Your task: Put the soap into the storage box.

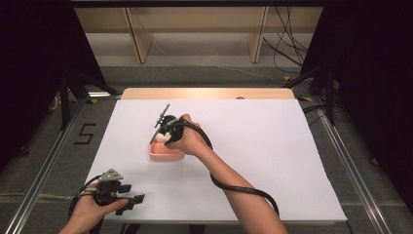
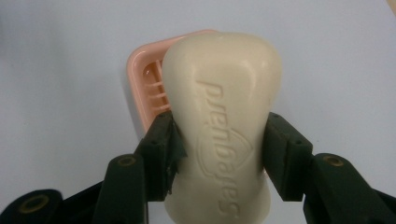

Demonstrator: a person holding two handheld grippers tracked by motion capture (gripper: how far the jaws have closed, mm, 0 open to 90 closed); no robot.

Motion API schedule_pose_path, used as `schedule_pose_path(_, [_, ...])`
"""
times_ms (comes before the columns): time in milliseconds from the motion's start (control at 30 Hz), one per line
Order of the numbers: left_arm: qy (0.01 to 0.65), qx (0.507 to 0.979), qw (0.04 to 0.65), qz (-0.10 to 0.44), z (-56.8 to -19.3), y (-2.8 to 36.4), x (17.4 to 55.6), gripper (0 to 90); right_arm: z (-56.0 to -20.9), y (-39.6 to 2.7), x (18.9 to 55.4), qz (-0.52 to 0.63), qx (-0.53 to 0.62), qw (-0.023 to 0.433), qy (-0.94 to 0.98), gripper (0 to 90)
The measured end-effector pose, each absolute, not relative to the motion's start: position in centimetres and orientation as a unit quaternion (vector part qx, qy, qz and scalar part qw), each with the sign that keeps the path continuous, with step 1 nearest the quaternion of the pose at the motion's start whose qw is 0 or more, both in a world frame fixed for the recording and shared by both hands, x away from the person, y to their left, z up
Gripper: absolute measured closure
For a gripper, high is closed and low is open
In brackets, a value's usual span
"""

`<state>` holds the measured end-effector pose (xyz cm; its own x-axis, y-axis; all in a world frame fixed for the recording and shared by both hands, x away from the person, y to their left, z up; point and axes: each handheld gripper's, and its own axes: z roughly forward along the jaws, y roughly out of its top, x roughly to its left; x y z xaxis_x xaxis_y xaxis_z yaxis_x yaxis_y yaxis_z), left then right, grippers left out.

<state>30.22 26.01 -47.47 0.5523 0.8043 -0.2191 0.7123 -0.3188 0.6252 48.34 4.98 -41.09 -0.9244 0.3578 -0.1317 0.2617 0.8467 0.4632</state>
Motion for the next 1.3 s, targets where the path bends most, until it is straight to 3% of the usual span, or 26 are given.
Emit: schedule_pose_path(1300, [0.473,0.807,0.346,0.07,-47.4,26.1,30.2,30.4,-42.4,6.0,48.7,0.219,0.155,0.101,0.958,50.3])
